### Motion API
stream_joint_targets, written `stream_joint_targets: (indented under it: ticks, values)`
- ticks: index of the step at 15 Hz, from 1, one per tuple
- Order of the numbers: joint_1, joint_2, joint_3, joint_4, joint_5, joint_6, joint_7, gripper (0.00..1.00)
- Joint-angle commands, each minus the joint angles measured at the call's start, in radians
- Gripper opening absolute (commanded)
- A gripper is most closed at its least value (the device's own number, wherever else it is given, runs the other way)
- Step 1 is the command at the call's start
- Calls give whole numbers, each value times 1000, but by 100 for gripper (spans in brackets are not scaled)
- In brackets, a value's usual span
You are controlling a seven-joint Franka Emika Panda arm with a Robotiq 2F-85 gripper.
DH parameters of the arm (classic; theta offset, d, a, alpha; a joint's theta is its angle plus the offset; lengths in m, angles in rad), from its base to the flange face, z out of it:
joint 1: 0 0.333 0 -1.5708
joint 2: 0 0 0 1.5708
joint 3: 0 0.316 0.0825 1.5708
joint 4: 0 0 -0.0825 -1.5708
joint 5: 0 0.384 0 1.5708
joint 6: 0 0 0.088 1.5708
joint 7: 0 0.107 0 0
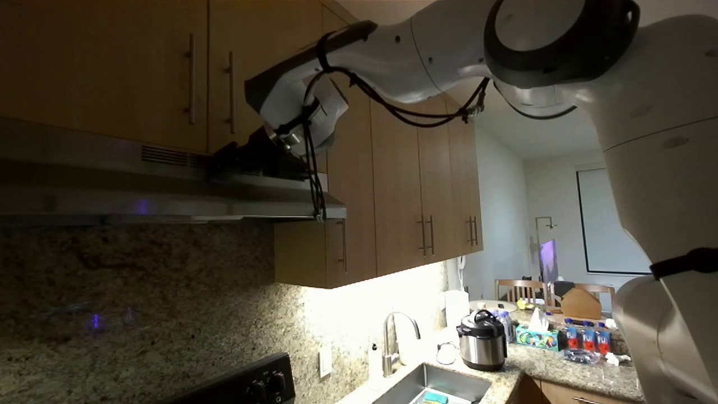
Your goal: Turn on the stove overhead light
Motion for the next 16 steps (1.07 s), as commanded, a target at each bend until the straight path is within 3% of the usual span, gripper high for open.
stream_joint_targets:
  ticks: [1,8,16]
  values:
    - [2,51,6,74,-2,-43,7,100]
    - [-11,34,-24,64,-23,-38,48,100]
    - [9,-24,-74,-16,-106,24,197,100]
